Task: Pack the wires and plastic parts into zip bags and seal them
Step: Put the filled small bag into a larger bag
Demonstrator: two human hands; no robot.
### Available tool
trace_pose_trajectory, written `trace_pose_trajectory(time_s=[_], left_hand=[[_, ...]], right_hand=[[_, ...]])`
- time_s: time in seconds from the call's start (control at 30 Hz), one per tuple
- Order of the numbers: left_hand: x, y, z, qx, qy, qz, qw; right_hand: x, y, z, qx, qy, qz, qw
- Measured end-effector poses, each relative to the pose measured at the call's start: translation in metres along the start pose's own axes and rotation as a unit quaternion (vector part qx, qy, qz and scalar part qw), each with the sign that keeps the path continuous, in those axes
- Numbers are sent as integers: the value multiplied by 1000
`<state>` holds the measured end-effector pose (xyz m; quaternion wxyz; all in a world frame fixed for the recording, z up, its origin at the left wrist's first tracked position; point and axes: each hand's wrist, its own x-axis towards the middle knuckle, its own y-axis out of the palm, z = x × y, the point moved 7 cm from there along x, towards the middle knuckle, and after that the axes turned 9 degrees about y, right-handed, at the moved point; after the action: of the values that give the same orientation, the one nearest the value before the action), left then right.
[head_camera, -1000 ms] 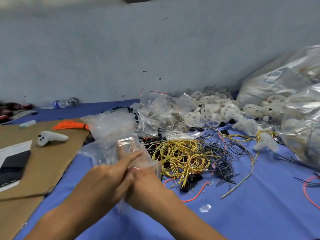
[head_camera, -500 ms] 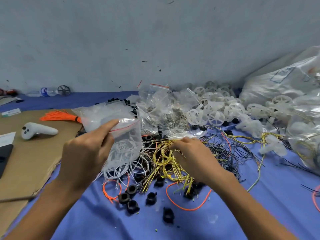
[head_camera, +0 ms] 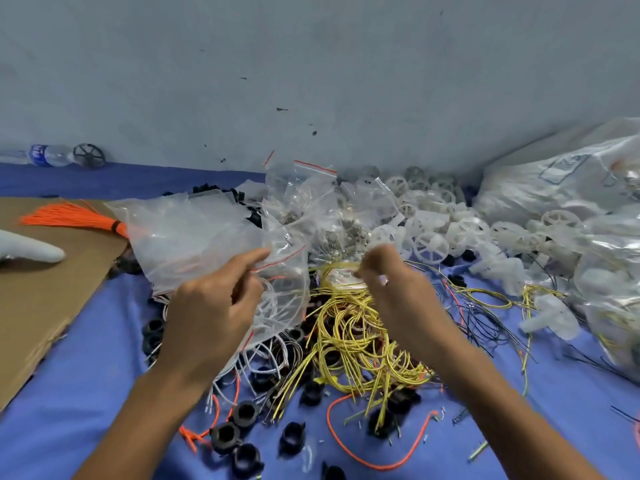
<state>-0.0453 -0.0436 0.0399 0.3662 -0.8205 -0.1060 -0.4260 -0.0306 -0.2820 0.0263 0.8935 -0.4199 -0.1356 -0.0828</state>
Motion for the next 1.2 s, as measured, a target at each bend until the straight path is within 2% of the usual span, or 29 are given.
trace_pose_trajectory(time_s=[0.07, 0.13, 0.23, 0.33, 0.53, 0.7, 0.77, 0.87, 1.0, 1.07, 1.13, 1.2], left_hand=[[-4, -6, 5, -13, -23, -19, 999], [-10, -5, 8, -20, -40, -14, 999], [-17, 4, 6, -27, -54, 19, 998], [-19, 13, 1, -40, -42, 46, 997], [-24, 21, -1, -37, -26, 70, 997], [-27, 26, -7, -48, -18, 101, 994], [-26, 19, -13, -57, -14, 56, 997], [-25, 10, -35, -30, 62, -8, 998], [-32, 27, -64, 32, 188, 61, 980], [-38, 34, -73, 12, 231, 67, 971], [-44, 40, -81, 0, 257, 71, 964], [-48, 43, -88, -6, 272, 73, 960]], right_hand=[[9, -27, -11, 184, 47, -54, 980], [13, -40, -23, 345, 86, -70, 932], [10, -38, -33, 495, 124, -49, 858], [0, -31, -33, 573, 136, -24, 808], [-21, -28, -32, 619, 150, -5, 771], [-36, -18, -27, 605, 160, 20, 780], [-43, -12, -25, 588, 163, 31, 792], [-55, -1, -17, 548, 154, 69, 819], [-75, 11, 3, 501, 130, 150, 842], [-82, 10, 13, 439, 104, 160, 878], [-86, 3, 21, 364, 76, 131, 919], [-88, -4, 21, 332, 75, 101, 935]])
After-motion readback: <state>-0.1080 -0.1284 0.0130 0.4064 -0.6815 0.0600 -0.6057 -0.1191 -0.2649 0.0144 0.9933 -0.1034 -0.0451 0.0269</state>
